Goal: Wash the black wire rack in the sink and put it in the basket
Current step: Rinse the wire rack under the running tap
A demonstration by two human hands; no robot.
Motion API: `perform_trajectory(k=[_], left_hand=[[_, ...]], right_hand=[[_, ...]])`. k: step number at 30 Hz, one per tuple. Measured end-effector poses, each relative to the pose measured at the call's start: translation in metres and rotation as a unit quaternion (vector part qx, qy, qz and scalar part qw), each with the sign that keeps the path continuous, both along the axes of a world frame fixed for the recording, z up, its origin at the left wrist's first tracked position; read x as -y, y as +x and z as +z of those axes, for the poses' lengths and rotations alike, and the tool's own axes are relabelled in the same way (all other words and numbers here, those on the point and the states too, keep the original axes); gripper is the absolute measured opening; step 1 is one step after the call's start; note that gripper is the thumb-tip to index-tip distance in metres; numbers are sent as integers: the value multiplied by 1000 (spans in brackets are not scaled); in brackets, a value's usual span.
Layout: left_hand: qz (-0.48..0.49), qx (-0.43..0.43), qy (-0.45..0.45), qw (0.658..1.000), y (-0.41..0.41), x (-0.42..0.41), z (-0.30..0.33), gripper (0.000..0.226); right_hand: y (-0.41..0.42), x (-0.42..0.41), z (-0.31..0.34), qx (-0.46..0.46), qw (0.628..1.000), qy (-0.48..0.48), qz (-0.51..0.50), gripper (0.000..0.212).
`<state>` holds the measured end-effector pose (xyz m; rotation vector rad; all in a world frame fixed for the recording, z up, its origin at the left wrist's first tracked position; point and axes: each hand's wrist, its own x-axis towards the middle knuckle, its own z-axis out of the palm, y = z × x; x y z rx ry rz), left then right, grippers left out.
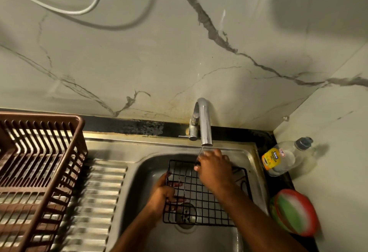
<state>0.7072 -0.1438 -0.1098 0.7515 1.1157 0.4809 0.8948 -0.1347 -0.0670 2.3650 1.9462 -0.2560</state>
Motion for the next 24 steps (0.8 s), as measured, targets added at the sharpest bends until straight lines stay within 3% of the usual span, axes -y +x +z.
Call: perform_trajectory(k=[1,3,5,8,11,15,20,24], left_hand=[[16,1,-4,1000,2,1,-1,72],[46,2,-13,999,8,0,-1,63],[62,11,-4,998,14,1,2,48],[62,29,2,998,15,2,0,63],[54,27,-6,998,9,0,-5,72],[71,33,13,997,-4,-7,-7,76],[123,43,-1,991,-17,-9,-12,71],[121,38,-15,992,-5,-3,-11,58]], right_hand=[[-7,7,-5,13,998,64,4,35],[-25,22,-11,-57,983,168,54,28],[-43,27,-12,-161,976,110,94,24],[-48,8,-11,-254,964,-37,72,31],[-36,-13,-10,-307,949,-72,30,43],[-9,-9,-12,-266,962,-57,-32,39],[26,-2,-1,-111,979,-29,-168,22],[-5,-10,13,-50,995,-67,-51,15]])
